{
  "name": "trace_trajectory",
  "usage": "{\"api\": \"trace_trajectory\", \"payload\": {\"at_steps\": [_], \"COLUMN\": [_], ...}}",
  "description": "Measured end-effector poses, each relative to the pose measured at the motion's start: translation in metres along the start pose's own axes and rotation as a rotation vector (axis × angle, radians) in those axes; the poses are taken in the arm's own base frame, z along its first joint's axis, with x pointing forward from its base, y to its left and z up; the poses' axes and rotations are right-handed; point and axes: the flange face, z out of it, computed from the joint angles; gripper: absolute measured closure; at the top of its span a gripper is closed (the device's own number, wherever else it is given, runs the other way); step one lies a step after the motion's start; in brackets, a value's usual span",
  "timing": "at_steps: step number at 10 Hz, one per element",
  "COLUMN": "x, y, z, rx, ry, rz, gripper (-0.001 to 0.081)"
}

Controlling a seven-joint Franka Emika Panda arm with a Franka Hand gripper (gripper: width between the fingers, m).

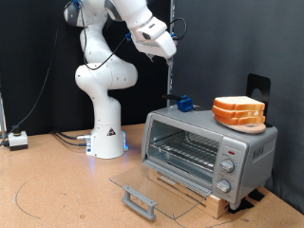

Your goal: Make a piece of toast with the oven

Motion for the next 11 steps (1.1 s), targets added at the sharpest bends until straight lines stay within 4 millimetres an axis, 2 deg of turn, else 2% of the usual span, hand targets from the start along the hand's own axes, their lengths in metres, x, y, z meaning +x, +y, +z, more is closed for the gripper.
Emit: {"api": "trace_trajectory", "payload": {"at_steps": [2, 4, 6, 8, 11], "x": [0.002, 0.006, 0.008, 0.017, 0.022], "y": [0.003, 0.003, 0.003, -0.001, -0.008], "z": [0.002, 0.008, 0.012, 0.038, 0.072], "rx": [-0.019, 0.082, 0.03, -0.083, -0.127], "ry": [0.021, 0.013, 0.016, 0.027, -0.003], "rz": [0.008, 0.018, 0.065, 0.198, 0.229], "gripper": [-0.0003, -0.0003, -0.0003, -0.0003, -0.0003]}}
